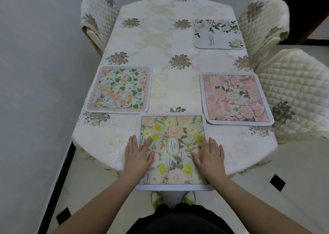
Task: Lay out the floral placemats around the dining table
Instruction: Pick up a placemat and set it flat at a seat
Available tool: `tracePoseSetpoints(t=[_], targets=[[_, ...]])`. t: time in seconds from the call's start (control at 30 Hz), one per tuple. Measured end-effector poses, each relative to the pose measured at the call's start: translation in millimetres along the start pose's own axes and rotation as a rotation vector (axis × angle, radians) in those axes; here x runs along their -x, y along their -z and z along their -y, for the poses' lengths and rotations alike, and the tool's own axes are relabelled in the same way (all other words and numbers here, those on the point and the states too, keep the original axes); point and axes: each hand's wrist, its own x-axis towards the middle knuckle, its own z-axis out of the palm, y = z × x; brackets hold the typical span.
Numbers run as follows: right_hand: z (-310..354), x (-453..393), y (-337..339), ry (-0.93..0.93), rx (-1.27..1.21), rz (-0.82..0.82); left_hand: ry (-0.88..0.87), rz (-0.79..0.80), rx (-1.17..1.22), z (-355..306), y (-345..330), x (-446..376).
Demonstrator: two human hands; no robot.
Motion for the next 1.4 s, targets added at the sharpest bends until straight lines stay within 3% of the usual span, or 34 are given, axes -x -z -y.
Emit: tracePoseSetpoints(t=[0.2, 0.37, 0.53, 0.67, 0.8, 0.93, 1.4], targets=[[11.3, 5.9, 12.3, -0.013, -0.112, -0.042, -0.007, -0.084, 0.12, -6.7, 14.8, 5.1], [26.1, 10.9, 28.6, 0.009, -0.321, -0.095, -0.123, -0.144, 0.377, 3.4, 29.5, 15.9], [30.0, 7.4, 42.8, -0.111, -0.621, -0.103, -0.163, -0.178, 0.58, 12.5, 34.1, 15.0], [21.1, 2.8, 51.6, -0.301, -0.9, 0.056, 0.024, -0.179, 0.77, 17.8, 31.2, 14.4], [14.4, 7.3, 51.9, -0.224, -0.932, 0.199, 0.256, 0.015, 1.026, 18.3, 35.4, 13.4], [14.2, 15.5, 50.3, -0.209, -0.961, 0.209, 0.192, 0.105, 0.901, 13.8, 42.0, 18.5], [-33.6, 71.1, 81.9, -0.091, -0.872, 0.163, 0.107, -0.111, 0.751, -41.0, 61.7, 91.9]])
